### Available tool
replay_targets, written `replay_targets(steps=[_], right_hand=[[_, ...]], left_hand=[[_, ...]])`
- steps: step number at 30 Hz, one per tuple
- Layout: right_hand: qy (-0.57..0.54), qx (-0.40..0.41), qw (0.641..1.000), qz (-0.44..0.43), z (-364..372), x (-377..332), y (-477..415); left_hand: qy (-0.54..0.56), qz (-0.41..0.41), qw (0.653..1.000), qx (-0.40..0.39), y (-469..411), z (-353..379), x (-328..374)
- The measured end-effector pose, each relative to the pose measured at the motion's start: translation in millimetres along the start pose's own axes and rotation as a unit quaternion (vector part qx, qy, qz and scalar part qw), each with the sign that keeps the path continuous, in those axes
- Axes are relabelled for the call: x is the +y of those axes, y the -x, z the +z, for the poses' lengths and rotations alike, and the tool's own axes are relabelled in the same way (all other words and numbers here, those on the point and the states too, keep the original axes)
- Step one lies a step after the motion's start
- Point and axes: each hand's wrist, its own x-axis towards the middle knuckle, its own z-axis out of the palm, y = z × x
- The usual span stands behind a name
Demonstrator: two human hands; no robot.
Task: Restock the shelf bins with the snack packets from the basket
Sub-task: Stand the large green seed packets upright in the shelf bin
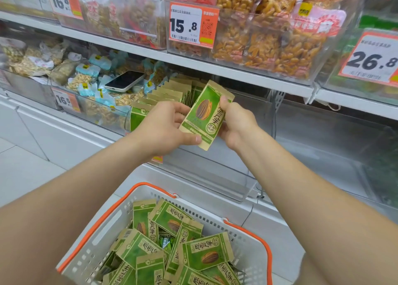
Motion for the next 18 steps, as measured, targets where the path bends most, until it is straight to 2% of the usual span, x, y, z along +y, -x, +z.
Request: replay_targets(steps=[3, 6, 8, 10, 11, 13, 16, 18], right_hand=[[0.069, -0.027, 0.997, 0.000, 4, -1, -6], [0.071, -0.063, 0.995, 0.023, 7, -1, -14], [0.051, -0.019, 0.998, -0.015, 9, 2, -25], [0.099, 0.059, 0.991, -0.069, 11, 6, -35], [0.145, 0.091, 0.980, -0.100, 11, 9, -42], [0.245, 0.122, 0.949, -0.154, 13, 13, -54], [0.373, 0.121, 0.898, -0.197, 18, 15, -66], [0.420, 0.123, 0.873, -0.217, 22, 17, -74]], left_hand=[[-0.071, 0.045, 0.995, 0.052, -8, 1, -4], [-0.225, 0.106, 0.960, 0.126, -16, 0, -7], [-0.304, 0.155, 0.924, 0.172, -19, -4, -9], [-0.393, 0.187, 0.874, 0.215, -22, -9, -12], [-0.426, 0.191, 0.853, 0.233, -24, -12, -14], [-0.463, 0.174, 0.833, 0.246, -29, -15, -20], [-0.499, 0.137, 0.824, 0.231, -35, -16, -30], [-0.497, 0.117, 0.832, 0.217, -38, -17, -35]])
